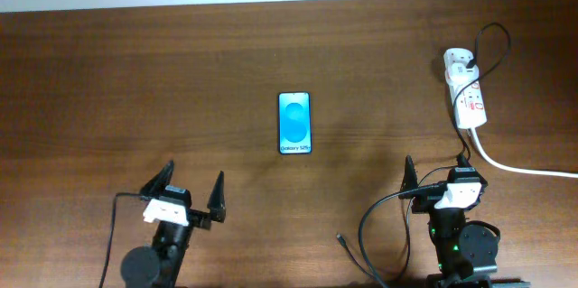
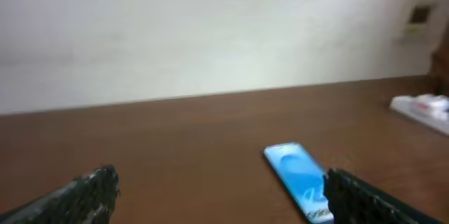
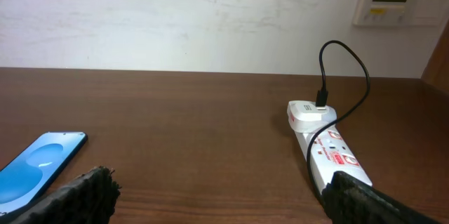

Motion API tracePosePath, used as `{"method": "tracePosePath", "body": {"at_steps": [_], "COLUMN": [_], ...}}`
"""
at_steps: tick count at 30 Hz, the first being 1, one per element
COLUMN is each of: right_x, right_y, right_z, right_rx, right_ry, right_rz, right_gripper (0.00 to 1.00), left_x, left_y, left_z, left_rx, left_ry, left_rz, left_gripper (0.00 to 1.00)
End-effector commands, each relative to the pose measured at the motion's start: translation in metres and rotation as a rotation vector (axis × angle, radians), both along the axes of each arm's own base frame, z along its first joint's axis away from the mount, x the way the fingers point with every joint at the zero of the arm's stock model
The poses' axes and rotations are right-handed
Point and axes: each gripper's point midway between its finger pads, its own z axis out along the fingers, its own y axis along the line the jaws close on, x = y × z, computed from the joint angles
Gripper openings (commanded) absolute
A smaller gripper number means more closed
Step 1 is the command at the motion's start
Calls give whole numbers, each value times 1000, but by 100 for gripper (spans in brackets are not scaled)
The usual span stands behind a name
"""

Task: Plug charger to phone and switch on socket
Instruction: 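Move the left gripper toward the blue-screen phone on the table, then lower the left gripper over the phone and close on its bottom edge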

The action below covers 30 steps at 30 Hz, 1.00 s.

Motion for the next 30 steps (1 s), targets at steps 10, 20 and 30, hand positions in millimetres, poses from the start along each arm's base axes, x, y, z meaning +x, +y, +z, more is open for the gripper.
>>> {"method": "tracePosePath", "body": {"at_steps": [10,20,30], "right_x": [0,0,0], "right_y": [1,1,1], "right_z": [-4,-4,-4], "right_rx": [4,4,4], "right_ry": [12,12,12], "right_rz": [1,1,1], "right_gripper": [98,98,98], "left_x": [-47,123,150], "left_y": [14,-100,-184], "left_z": [216,125,24], "left_rx": [-40,1,85], "left_ry": [-511,814,1316], "left_rz": [62,-311,-106], "left_gripper": [99,99,99]}}
